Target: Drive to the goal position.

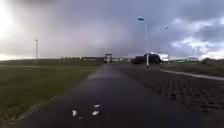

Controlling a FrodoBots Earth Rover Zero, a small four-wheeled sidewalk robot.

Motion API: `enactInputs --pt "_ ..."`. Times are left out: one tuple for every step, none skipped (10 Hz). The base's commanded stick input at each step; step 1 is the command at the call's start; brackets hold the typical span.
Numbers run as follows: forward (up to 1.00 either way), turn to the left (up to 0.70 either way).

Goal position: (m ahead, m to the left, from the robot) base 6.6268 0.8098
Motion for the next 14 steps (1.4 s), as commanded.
enactInputs --pt "0.7 -0.14" --pt "0.7 -0.14" --pt "0.7 -0.14" --pt "0.7 -0.14" --pt "0.7 -0.14" --pt "0.7 -0.14" --pt "0.7 -0.13" --pt "0.7 -0.04" --pt "0.7 0.0" --pt "0.7 0.0" --pt "0.7 0.0" --pt "0.7 0.0" --pt "0.7 0.0" --pt "0.7 0.0"
